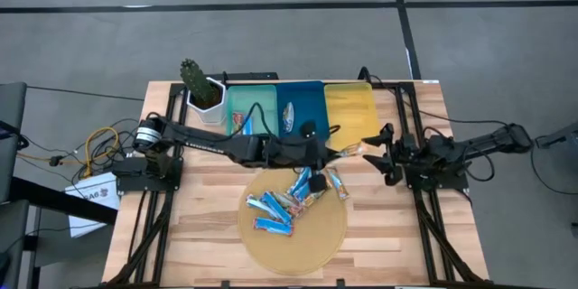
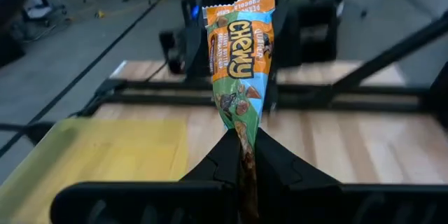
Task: Pick and place Granola Bars by type
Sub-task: Put the yellow granola bar into the yellow bin
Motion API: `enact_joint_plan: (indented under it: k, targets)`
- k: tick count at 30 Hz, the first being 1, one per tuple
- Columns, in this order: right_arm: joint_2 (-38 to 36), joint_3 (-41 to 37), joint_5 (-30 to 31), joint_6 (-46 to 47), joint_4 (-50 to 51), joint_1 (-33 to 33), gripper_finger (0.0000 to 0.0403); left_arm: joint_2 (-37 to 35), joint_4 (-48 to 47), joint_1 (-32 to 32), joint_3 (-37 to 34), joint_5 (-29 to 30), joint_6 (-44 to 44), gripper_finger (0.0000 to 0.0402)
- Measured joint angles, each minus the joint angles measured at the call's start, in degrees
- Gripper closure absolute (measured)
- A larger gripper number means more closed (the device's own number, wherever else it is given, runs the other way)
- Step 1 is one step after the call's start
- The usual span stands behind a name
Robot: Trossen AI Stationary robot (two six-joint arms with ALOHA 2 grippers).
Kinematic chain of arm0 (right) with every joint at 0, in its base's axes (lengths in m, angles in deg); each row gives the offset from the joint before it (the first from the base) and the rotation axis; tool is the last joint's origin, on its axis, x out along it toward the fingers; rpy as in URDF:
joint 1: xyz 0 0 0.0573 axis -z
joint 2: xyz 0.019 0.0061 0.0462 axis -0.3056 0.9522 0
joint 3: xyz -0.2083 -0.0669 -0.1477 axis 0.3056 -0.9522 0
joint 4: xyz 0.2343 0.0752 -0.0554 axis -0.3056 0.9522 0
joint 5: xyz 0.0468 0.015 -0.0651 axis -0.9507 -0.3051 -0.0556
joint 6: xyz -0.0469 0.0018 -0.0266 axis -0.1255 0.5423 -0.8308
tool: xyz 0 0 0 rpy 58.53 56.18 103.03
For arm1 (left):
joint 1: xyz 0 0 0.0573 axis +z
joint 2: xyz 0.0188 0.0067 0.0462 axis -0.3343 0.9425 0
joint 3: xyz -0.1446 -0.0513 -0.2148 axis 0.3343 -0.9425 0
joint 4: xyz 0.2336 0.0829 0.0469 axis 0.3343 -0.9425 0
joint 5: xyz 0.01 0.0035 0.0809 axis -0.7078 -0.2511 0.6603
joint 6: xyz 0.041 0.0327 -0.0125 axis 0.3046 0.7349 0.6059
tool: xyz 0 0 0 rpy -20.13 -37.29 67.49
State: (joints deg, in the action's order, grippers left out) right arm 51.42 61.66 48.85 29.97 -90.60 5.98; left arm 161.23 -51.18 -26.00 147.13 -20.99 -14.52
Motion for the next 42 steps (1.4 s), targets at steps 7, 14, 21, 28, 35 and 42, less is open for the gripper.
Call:
enact_joint_plan:
  k: [7, 14, 21, 28, 35, 42]
  targets:
    - [5.2, 0.1, -3.4, 1.3, -7.6, 3.4, 0.0117, 0.1, 1.9, 2.2, 0.0, -5.0, -2.7, 0.039]
    - [12.5, 4.6, -6.0, 1.3, -8.9, 4.9, 0.0117, 0.2, 2.7, 2.1, 0.0, -5.3, -2.9, 0.0389]
    - [22.1, 11.5, -6.3, -1.7, -8.9, 4.0, 0.0117, 0.2, 2.8, 2.4, 0.0, -5.8, -3.5, 0.0389]
    - [27.9, 15.6, -6.3, -3.2, -9.3, 3.6, 0.0119, 0.2, 1.6, 2.4, 0.0, -5.8, -3.4, 0.0389]
    - [28.8, 16.2, -6.2, -2.8, -9.2, 3.7, 0.0165, 0.3, -1.0, 2.4, 0.0, -4.7, -3.0, 0.0389]
    - [28.7, 16.2, -5.4, -2.8, -9.0, 3.7, 0.0246, 0.3, -0.1, 2.4, 0.0, -4.0, -2.3, 0.0389]
